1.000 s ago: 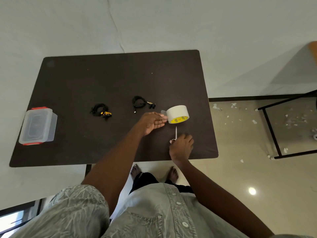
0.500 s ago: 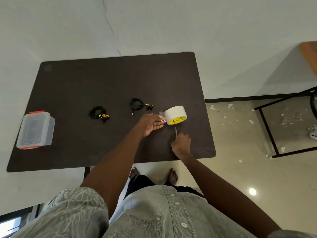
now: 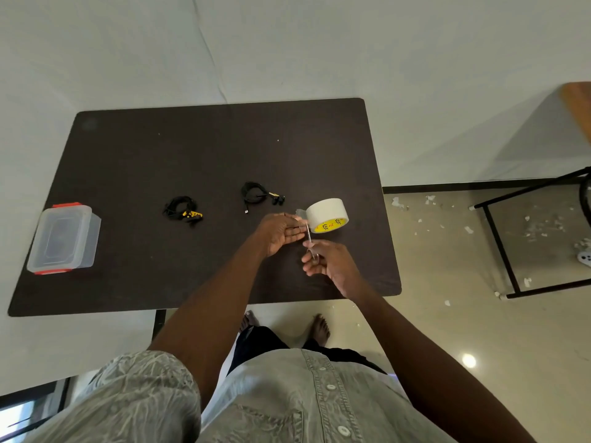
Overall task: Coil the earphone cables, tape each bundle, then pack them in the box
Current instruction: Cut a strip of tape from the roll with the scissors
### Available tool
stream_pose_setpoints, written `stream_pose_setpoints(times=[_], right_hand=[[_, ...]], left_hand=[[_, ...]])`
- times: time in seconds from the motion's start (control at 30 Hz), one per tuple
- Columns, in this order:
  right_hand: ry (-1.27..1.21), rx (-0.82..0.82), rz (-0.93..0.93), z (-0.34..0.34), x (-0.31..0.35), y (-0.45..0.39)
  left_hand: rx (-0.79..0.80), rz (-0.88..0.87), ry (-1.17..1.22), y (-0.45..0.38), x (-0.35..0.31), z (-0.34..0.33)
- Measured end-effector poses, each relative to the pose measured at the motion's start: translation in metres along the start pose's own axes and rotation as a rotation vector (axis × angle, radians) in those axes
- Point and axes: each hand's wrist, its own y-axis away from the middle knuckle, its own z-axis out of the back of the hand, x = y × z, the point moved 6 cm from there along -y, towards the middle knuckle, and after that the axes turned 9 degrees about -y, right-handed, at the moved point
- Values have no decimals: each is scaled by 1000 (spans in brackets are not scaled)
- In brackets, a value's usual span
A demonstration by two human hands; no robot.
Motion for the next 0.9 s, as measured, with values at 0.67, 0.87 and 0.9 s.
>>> stream_pose_setpoints(times=[0.67,0.87,0.9], right_hand=[[8,254,-97,4,-12,-21],[85,303,-115,8,-11,-27],[87,317,-128,9,-12,-28]], left_hand=[[16,42,23,-6,0,0],[14,79,46,-4,0,-5],[10,81,48,-4,-1,-5]])
